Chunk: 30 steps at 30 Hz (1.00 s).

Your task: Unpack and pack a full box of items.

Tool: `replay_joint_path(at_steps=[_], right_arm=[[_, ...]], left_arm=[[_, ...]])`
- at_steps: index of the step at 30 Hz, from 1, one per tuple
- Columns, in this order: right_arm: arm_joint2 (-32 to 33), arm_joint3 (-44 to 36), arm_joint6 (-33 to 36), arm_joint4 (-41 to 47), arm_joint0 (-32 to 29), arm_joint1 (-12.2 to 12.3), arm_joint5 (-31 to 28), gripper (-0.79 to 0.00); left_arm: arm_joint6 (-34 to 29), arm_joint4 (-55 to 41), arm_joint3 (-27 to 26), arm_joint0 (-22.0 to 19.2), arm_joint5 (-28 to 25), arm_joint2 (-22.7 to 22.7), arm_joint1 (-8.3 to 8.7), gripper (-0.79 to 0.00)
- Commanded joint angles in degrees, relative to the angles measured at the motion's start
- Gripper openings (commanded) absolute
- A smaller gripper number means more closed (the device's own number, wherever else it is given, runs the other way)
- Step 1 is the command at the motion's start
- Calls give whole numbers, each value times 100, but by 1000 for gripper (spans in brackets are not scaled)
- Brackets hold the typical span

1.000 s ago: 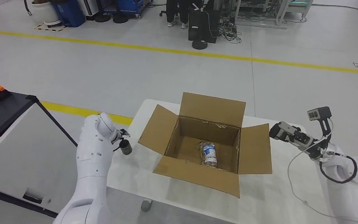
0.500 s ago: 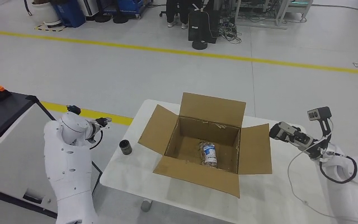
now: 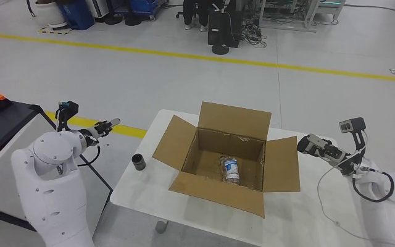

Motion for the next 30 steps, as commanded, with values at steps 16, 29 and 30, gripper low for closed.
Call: replay_joint_path(at_steps=[16, 29, 30], right_arm=[[0, 0, 0, 0, 0, 0, 0, 0], [0, 0, 0, 0, 0, 0, 0, 0], [0, 0, 0, 0, 0, 0, 0, 0]], left_arm=[[100, -222, -62, 54, -154, 105, 22, 0], [74, -2160, -184, -265, -1131, 393, 160, 0], [-22, -2291, -161, -284, -1193, 441, 176, 0]])
